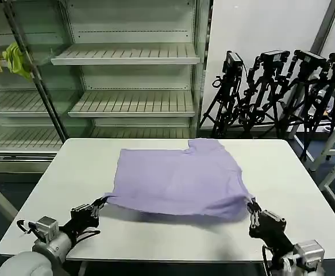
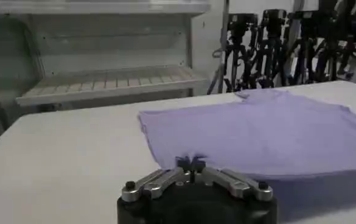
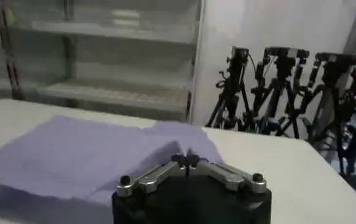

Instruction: Fold and organize the clothes.

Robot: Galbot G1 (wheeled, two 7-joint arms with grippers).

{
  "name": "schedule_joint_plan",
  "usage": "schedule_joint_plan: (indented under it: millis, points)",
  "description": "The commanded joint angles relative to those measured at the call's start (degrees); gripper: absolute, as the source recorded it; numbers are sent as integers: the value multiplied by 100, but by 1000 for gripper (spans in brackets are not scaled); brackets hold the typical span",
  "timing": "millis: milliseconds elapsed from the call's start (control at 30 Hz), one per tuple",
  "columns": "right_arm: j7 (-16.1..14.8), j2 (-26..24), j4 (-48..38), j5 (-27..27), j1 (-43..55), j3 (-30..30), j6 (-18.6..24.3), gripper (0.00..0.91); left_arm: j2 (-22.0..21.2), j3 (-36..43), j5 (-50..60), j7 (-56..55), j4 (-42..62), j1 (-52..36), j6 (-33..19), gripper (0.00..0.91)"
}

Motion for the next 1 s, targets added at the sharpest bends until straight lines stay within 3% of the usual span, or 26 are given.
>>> schedule_joint_plan:
  millis: [33,1000]
  points:
    - [-36,-17,-396,56,568,-50,66,0,0,190,-11,4,280,-435,-6,10]
    - [-166,-242,-1569,219,2488,-1167,-140,0,102,964,7,50,1295,-1602,-7,10]
